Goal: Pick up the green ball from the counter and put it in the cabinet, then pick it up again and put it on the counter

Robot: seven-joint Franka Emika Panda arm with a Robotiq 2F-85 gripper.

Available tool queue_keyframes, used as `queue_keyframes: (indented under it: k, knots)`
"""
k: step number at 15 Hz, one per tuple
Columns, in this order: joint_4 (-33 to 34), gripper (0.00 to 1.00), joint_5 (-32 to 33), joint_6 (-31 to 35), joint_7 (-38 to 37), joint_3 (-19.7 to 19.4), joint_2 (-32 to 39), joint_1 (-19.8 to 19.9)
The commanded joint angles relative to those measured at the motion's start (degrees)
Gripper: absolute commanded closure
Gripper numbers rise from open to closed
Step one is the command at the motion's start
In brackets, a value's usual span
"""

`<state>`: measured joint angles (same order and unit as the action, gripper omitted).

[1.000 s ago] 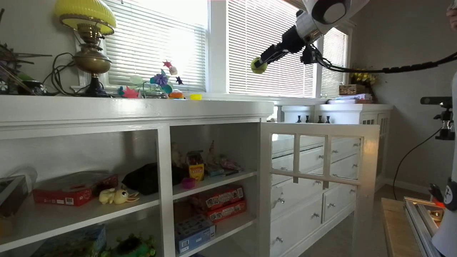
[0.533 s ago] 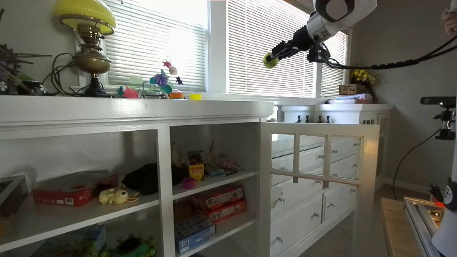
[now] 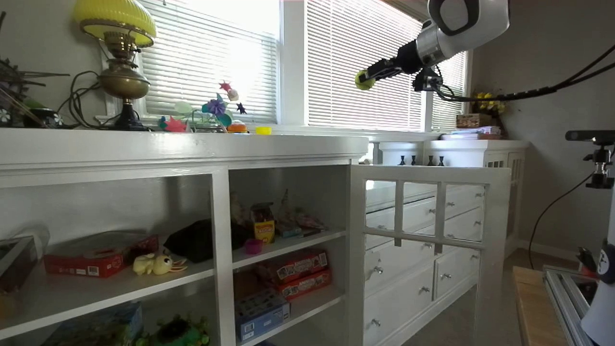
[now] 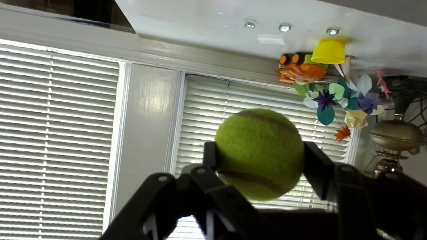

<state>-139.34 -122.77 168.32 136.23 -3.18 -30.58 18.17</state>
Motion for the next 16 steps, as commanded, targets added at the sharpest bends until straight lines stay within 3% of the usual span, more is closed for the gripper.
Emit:
queue_keyframes:
  k: [1, 4, 5, 16]
  knots:
    - [0.00, 0.35, -0.01, 0.00, 0.00, 0.05, 0.00, 0.00]
    - [0.00, 0.35, -0.02, 0.00, 0.00, 0.06, 0.00, 0.03]
    - [0.00, 0.60, -0.02, 0.00, 0.00, 0.06, 0.00, 0.04]
    - [9.92, 0.60, 2.97, 1.89, -11.17, -1.87, 13.28, -1.61]
